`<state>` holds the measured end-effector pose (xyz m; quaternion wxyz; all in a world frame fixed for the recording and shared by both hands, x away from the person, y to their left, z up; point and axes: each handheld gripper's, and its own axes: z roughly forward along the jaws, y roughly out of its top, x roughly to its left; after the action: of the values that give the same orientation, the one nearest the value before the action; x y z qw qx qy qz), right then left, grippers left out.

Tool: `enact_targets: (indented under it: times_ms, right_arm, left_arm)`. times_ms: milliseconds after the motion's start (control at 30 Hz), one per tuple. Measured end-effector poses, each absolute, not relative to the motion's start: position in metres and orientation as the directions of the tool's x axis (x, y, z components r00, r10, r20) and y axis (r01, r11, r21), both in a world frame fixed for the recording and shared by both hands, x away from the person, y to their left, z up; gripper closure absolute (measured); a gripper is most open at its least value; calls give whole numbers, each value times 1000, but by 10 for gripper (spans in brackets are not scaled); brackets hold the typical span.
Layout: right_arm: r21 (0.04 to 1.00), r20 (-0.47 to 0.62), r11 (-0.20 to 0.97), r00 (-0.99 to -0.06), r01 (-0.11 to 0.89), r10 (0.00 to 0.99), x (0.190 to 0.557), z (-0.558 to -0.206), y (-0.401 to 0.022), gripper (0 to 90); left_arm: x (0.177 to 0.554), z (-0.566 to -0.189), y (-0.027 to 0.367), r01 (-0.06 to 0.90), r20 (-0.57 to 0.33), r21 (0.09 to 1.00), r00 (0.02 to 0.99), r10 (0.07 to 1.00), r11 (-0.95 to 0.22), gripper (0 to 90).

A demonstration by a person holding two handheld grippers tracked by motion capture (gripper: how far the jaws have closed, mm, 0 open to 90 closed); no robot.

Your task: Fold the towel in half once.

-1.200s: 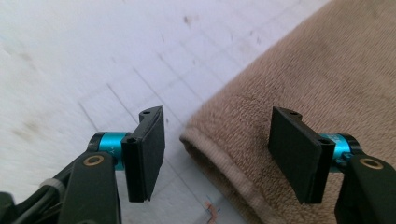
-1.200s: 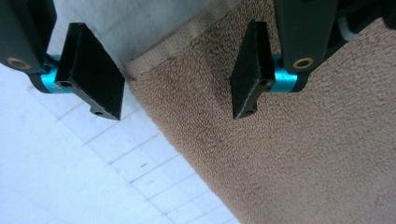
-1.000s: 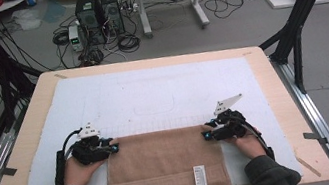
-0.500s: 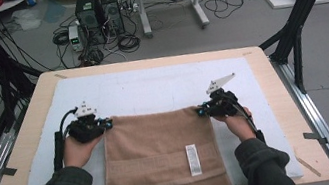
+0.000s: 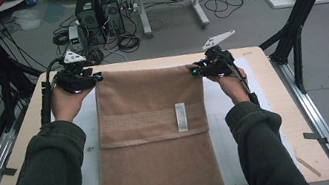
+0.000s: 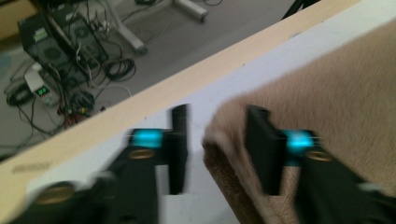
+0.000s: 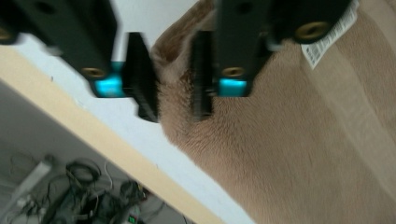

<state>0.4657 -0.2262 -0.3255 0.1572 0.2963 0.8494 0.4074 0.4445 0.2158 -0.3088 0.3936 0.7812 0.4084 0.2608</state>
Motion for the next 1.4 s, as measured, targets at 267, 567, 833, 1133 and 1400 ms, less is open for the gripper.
enact_targets:
  times_ms: [267,567,833,1133,1400]
  right_arm:
    - [717,30,524,-772,459,635,454,-358,-229,449]
    - [756,46,506,-805,415,591,408,-370,-228,460]
    - [769,100,479,-820,424,564,379,-391,-231,463]
    - [729,111,522,-829,443,548,359,-423,-231,524]
    - [675,75,594,-841,438,535,361,-436,-221,674]
  left_arm:
    - [416,-353,236,461,11,825,566,824,-328,496]
    - [372,-387,234,471,1,806,604,797,-357,487]
    - [339,-407,229,461,-19,806,648,762,-372,522]
    - [322,-432,216,456,-4,765,709,705,-454,582]
    - [325,-440,209,459,8,741,724,690,-490,714]
